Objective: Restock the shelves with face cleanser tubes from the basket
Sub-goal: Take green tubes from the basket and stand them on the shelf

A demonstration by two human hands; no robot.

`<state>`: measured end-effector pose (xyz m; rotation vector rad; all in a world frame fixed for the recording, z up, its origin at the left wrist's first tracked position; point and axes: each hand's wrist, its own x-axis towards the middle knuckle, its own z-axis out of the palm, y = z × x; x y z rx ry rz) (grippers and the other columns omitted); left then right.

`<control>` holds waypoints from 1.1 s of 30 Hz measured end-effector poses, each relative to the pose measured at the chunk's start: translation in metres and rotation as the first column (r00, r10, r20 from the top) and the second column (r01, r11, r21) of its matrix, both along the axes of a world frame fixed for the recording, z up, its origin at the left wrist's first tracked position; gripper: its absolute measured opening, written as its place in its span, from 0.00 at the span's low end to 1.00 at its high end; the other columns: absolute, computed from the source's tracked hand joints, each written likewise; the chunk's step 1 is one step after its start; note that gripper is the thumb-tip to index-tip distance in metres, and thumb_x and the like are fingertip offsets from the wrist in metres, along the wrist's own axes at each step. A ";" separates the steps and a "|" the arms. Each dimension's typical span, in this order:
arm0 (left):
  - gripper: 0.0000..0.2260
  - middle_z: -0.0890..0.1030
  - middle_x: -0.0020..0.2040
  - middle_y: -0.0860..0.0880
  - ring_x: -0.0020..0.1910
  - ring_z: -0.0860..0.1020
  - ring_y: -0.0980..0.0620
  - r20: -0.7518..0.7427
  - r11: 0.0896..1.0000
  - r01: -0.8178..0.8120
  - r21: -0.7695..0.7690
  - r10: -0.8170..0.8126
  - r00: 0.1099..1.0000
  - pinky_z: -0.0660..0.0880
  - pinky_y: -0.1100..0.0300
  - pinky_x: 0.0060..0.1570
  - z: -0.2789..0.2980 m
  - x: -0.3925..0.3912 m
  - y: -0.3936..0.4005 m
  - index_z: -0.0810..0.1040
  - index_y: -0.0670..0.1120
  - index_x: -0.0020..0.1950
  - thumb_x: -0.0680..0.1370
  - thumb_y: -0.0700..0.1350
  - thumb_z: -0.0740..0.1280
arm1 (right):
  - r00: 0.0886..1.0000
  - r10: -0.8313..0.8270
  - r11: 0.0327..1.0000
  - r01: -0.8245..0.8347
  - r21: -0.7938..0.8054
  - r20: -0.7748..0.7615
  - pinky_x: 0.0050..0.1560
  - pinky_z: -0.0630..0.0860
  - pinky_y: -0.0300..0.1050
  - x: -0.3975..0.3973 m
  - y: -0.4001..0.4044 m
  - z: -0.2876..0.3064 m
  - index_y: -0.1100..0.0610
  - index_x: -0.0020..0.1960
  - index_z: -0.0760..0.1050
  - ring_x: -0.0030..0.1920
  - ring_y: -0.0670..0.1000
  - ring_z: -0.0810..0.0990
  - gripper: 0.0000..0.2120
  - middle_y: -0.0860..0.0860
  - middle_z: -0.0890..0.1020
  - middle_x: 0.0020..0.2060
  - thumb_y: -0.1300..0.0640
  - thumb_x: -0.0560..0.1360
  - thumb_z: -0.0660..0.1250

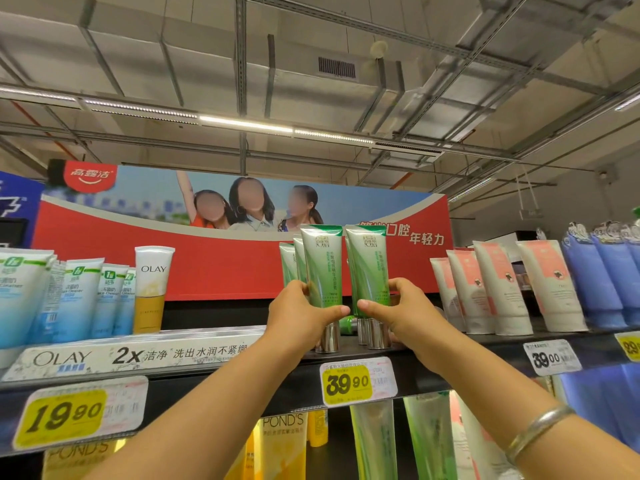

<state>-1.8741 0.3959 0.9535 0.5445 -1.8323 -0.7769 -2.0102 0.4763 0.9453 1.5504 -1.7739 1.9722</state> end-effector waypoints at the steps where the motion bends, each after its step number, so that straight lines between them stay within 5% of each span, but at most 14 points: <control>1: 0.27 0.75 0.48 0.51 0.51 0.78 0.50 -0.001 1.000 0.002 0.001 -0.002 1.000 0.78 0.49 0.53 0.000 0.000 0.000 0.70 0.46 0.60 0.66 0.48 0.77 | 1.000 0.000 1.000 0.000 0.006 -0.001 0.36 0.70 0.35 0.001 0.000 0.000 0.55 0.58 0.69 0.45 0.43 0.77 0.18 0.50 0.78 0.51 0.54 0.72 0.71; 11: 0.30 0.76 0.55 0.47 0.52 0.76 0.50 0.016 1.000 -0.004 0.021 0.004 1.000 0.77 0.53 0.51 0.000 0.001 0.000 0.68 0.43 0.64 0.67 0.49 0.76 | 0.997 -0.074 0.995 0.076 0.069 -0.029 0.39 0.71 0.36 0.006 0.002 0.002 0.56 0.59 0.70 0.47 0.46 0.77 0.19 0.51 0.78 0.53 0.53 0.72 0.71; 14: 0.25 0.75 0.54 0.48 0.49 0.74 0.52 0.003 0.998 -0.036 -0.045 0.036 0.999 0.73 0.61 0.41 0.001 0.006 0.004 0.69 0.44 0.59 0.68 0.50 0.75 | 0.997 -0.072 0.992 0.070 0.109 0.012 0.47 0.75 0.43 0.010 0.007 0.002 0.57 0.62 0.69 0.50 0.48 0.77 0.22 0.52 0.77 0.56 0.50 0.72 0.70; 17: 0.27 0.72 0.60 0.47 0.52 0.70 0.53 -0.112 0.996 -0.046 -0.083 0.036 0.993 0.68 0.61 0.47 0.002 0.018 0.012 0.68 0.46 0.65 0.70 0.50 0.73 | 0.992 -0.115 0.989 0.108 0.098 0.059 0.55 0.75 0.49 0.014 0.021 0.004 0.57 0.68 0.63 0.55 0.52 0.75 0.26 0.52 0.73 0.57 0.48 0.75 0.66; 22: 0.14 0.78 0.52 0.49 0.52 0.79 0.51 -0.261 0.962 0.260 -0.080 -0.272 0.926 0.77 0.51 0.54 -0.022 0.049 0.042 0.73 0.50 0.55 0.72 0.46 0.71 | 0.976 -0.024 0.998 0.035 -0.046 0.217 0.43 0.76 0.43 0.040 0.066 -0.012 0.54 0.52 0.71 0.43 0.49 0.80 0.06 0.51 0.79 0.45 0.53 0.78 0.61; 27: 0.08 0.81 0.41 0.51 0.34 0.81 0.59 -0.220 0.816 0.572 0.085 -0.544 0.809 0.79 0.61 0.41 -0.096 0.067 0.073 0.78 0.49 0.49 0.71 0.45 0.71 | 0.962 -0.099 0.994 0.085 0.065 0.253 0.39 0.76 0.40 0.067 0.115 -0.071 0.56 0.53 0.75 0.38 0.48 0.80 0.08 0.50 0.80 0.39 0.54 0.78 0.62; 33: 0.02 0.80 0.33 0.53 0.29 0.78 0.61 -0.164 0.631 0.606 0.485 -0.615 0.771 0.76 0.67 0.34 -0.232 0.065 0.093 0.78 0.49 0.44 0.75 0.45 0.67 | 0.843 -0.320 0.927 0.184 0.326 0.433 0.40 0.73 0.41 0.098 0.171 -0.204 0.51 0.43 0.73 0.35 0.47 0.78 0.06 0.49 0.79 0.37 0.55 0.78 0.61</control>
